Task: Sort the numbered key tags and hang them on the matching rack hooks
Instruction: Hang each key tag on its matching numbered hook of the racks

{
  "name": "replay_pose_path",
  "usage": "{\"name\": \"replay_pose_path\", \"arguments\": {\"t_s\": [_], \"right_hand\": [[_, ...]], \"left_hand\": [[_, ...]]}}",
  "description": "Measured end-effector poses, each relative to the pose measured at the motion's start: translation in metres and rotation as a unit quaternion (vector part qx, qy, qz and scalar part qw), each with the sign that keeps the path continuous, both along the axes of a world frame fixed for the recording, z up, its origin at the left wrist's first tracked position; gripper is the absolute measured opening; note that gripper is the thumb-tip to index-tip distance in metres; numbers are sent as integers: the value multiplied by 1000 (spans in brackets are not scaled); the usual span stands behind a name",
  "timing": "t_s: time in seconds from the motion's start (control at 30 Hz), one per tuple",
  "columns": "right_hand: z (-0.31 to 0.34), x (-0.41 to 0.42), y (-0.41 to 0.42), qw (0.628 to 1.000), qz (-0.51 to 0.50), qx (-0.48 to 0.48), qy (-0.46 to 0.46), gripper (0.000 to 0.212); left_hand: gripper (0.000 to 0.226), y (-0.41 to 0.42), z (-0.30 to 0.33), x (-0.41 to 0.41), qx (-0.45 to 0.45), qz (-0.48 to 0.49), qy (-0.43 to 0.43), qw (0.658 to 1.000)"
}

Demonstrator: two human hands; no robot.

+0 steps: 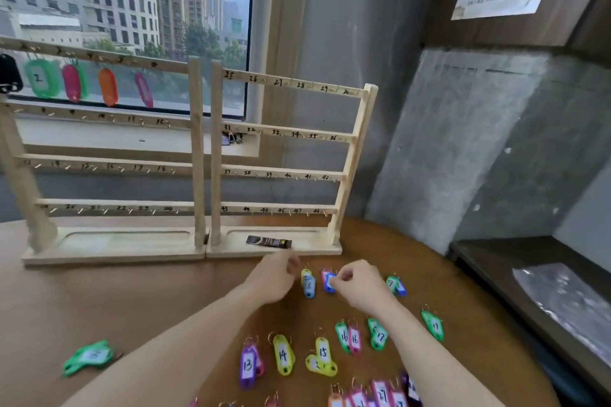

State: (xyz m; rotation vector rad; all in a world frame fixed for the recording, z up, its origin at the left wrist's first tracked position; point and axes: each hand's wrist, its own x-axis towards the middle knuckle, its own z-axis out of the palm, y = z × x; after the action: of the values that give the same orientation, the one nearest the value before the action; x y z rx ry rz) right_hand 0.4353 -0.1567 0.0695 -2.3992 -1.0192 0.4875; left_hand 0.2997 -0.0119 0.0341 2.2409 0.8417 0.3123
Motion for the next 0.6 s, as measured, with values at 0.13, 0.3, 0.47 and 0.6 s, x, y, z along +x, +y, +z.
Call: {"name": "replay_pose_path", "arguments": {"t_s": [0.13, 0.3, 0.47, 0.6], "right_hand": [[-15, -11, 17, 998, -4, -31, -50, 31], [-25, -20, 32, 994, -12, -49, -94, 41], [-26, -21, 38, 998, -12, -41, -47, 30], [-20, -19, 34, 1000, -2, -19, -14, 23]], "left_hand": [[40, 13, -3, 11, 31, -35, -10, 999], [34, 16, -4, 19, 124, -82, 31, 988], [22, 25, -5, 24, 141, -84, 58, 985], [15, 26, -1, 20, 157, -88, 72, 981]]}}
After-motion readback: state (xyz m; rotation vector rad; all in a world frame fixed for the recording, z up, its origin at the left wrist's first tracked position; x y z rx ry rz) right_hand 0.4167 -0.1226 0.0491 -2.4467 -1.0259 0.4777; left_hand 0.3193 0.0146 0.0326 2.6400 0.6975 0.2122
